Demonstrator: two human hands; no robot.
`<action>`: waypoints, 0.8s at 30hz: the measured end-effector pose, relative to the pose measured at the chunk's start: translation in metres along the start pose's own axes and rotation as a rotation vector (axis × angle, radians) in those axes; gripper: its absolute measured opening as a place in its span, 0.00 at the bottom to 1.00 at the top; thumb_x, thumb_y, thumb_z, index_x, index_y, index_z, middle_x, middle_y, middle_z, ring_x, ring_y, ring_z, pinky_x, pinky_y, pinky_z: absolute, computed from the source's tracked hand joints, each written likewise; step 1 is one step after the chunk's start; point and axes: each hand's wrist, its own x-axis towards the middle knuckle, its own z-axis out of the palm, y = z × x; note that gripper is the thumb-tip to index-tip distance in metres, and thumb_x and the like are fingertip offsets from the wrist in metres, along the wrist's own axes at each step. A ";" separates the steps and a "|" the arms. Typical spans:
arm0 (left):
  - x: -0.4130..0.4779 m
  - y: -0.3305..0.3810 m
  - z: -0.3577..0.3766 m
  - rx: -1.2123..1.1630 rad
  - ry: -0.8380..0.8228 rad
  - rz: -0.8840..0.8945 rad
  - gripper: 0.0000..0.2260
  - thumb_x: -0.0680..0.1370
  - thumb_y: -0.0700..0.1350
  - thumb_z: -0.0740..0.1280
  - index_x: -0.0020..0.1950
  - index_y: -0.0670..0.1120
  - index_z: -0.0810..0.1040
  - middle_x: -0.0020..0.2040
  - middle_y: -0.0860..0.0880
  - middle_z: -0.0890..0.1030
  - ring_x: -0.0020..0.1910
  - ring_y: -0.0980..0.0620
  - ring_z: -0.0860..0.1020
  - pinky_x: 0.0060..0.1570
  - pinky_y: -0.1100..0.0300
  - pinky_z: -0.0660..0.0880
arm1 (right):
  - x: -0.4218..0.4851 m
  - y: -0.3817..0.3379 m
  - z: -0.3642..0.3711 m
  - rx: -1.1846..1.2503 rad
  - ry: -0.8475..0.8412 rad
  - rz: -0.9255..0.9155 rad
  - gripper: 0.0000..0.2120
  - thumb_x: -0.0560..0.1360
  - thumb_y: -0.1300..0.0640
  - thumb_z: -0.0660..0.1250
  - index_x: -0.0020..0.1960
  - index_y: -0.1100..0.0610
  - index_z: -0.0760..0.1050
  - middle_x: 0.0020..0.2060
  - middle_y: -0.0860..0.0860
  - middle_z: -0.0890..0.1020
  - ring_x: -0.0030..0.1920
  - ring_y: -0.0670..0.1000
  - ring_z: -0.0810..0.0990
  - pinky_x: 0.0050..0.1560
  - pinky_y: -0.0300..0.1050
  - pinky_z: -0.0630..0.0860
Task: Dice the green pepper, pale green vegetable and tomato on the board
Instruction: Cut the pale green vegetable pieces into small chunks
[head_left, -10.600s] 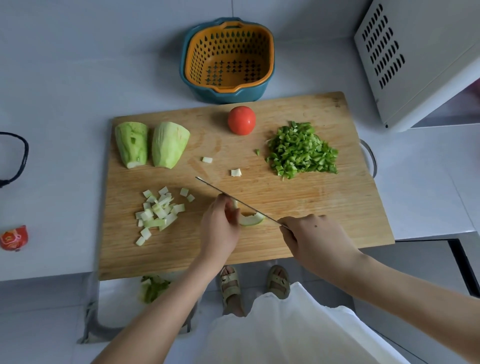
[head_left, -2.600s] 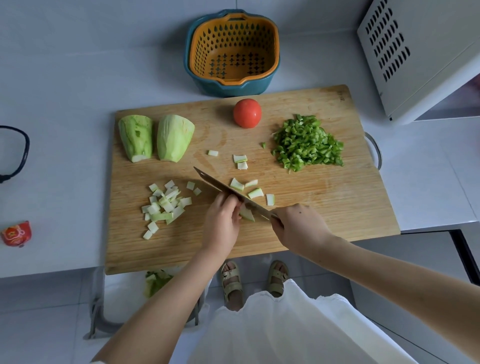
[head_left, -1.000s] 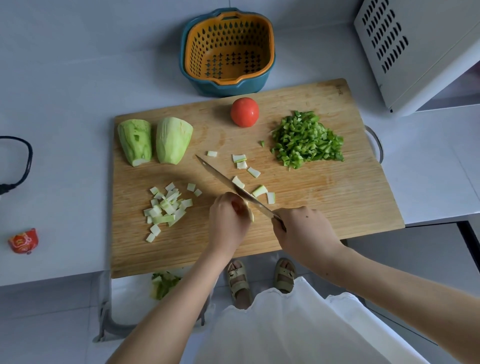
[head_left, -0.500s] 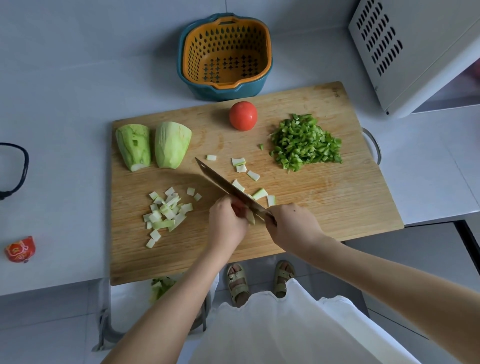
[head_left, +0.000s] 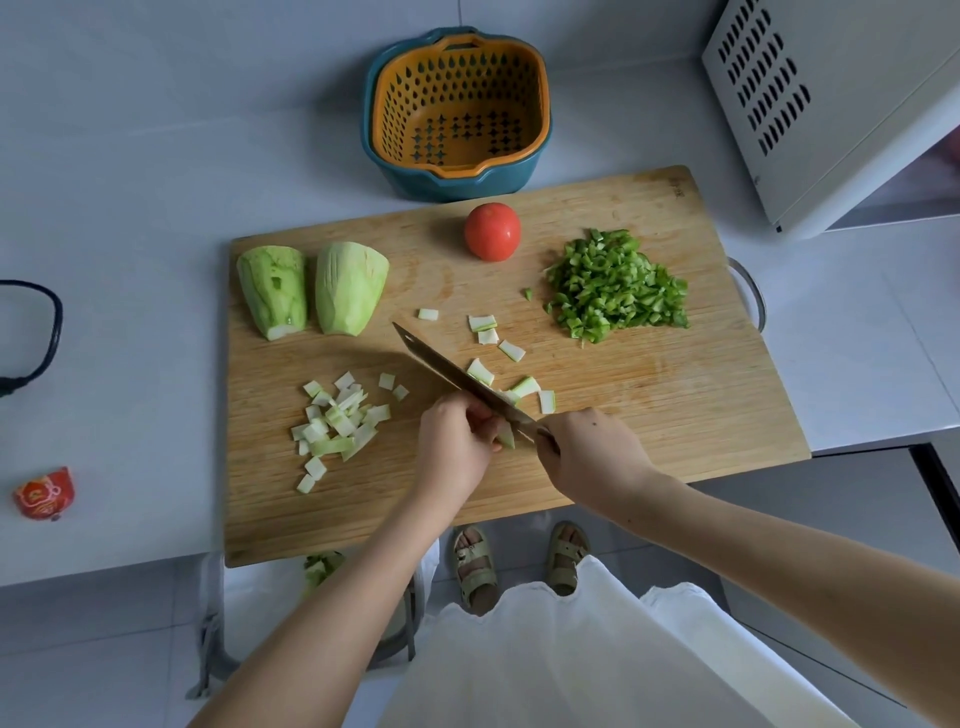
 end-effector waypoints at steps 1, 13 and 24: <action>0.000 -0.001 0.000 0.011 -0.005 0.019 0.07 0.74 0.38 0.71 0.37 0.45 0.76 0.37 0.48 0.82 0.30 0.58 0.81 0.31 0.67 0.76 | -0.002 0.001 -0.002 0.004 0.001 -0.003 0.15 0.80 0.55 0.53 0.34 0.55 0.64 0.27 0.49 0.66 0.30 0.55 0.69 0.25 0.42 0.57; 0.003 -0.015 0.004 0.080 -0.004 0.146 0.09 0.73 0.39 0.71 0.39 0.47 0.72 0.44 0.44 0.80 0.37 0.48 0.82 0.36 0.55 0.79 | -0.004 0.000 -0.002 -0.020 -0.028 0.017 0.13 0.80 0.55 0.53 0.37 0.56 0.66 0.27 0.48 0.66 0.27 0.50 0.64 0.24 0.42 0.57; -0.002 -0.019 0.004 0.085 -0.006 0.246 0.06 0.76 0.38 0.68 0.41 0.38 0.75 0.48 0.43 0.78 0.34 0.49 0.82 0.31 0.71 0.75 | -0.016 0.002 -0.017 -0.037 -0.030 -0.024 0.19 0.80 0.55 0.52 0.30 0.50 0.57 0.26 0.48 0.65 0.26 0.48 0.62 0.25 0.41 0.56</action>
